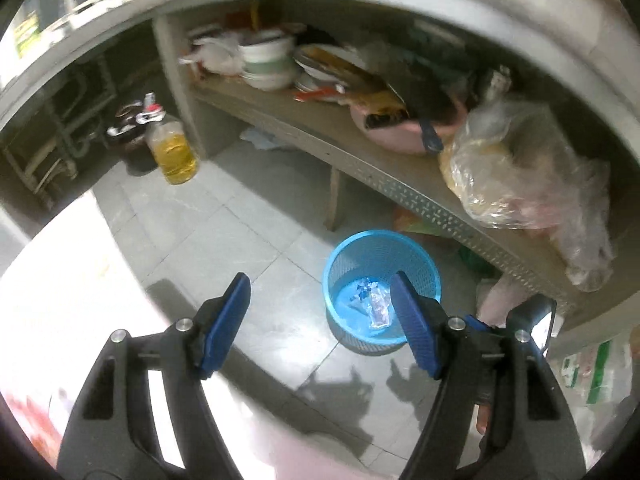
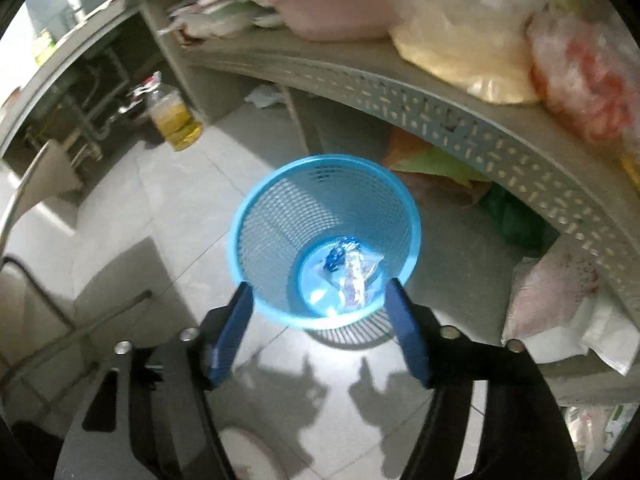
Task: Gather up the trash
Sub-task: 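Return the right tool to the table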
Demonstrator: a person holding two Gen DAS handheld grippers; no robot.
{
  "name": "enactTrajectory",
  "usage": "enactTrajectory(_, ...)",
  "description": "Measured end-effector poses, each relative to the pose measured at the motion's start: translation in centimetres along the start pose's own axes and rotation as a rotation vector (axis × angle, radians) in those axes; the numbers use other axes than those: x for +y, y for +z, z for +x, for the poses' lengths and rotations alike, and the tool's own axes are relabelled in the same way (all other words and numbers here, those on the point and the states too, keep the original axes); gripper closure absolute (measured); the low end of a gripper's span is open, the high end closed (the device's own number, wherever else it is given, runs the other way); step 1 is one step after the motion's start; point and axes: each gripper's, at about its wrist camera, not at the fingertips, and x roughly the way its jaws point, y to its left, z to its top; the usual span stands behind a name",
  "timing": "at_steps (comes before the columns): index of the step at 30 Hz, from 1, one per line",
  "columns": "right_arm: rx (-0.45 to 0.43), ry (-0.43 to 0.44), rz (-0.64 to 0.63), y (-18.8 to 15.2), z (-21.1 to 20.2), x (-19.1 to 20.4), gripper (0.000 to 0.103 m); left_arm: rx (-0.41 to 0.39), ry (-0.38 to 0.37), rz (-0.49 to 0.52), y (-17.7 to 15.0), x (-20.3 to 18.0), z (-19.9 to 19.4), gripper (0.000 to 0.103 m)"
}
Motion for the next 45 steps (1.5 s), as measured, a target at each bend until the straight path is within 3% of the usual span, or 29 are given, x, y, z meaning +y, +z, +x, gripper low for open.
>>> enactTrajectory(4, -0.005, 0.006, -0.028, -2.0, -4.2, 1.2, 0.018, -0.023, -0.036, -0.061, -4.0, 1.5, -5.9, 0.029)
enactTrajectory(6, 0.027, 0.049, -0.014, -2.6, -6.3, 1.6, 0.015, -0.015, -0.124, -0.101, -6.0, 2.0, -8.6, 0.019)
enactTrajectory(10, 0.001, 0.044, -0.076, -2.6, -10.8, 3.7, 0.007, -0.072, -0.158, -0.158, -10.4, 2.6, -13.3, 0.017)
enactTrajectory(16, -0.098, -0.015, -0.244, -2.8, -18.0, 8.9, 0.007, -0.192, 0.039, -0.220, -17.0, 4.4, -18.7, 0.012)
enactTrajectory(19, -0.149, 0.050, -0.348, -3.7, -20.9, 11.4, 0.007, -0.199, 0.096, -0.263, -20.3, 5.7, -20.6, 0.011)
enactTrajectory(24, -0.234, 0.153, -0.482, -5.4, -24.6, 15.7, 0.007, -0.221, 0.129, -0.336, -24.8, 8.2, -23.3, 0.011)
enactTrajectory(30, -0.371, 0.291, -0.555, -7.8, -28.4, 19.9, 0.007, -0.324, 0.205, -0.420, -30.4, 11.5, -27.4, 0.008)
enactTrajectory(35, -0.274, 0.439, -0.627, -10.0, -28.1, 24.0, 0.007, -0.349, 0.190, -0.489, -34.6, 13.8, -29.3, 0.008)
enactTrajectory(38, -0.185, 0.510, -0.647, -10.9, -27.2, 26.1, 0.007, -0.344, 0.130, -0.491, -36.2, 13.9, -29.5, 0.008)
enactTrajectory(41, -0.108, 0.593, -0.676, -11.3, -26.0, 28.4, 0.007, -0.362, 0.074, -0.426, -37.8, 12.5, -29.2, 0.008)
enactTrajectory(45, 0.019, 0.655, -0.726, -11.3, -23.7, 32.4, 0.020, -0.339, 0.088, -0.316, -38.7, 10.0, -27.8, 0.009)
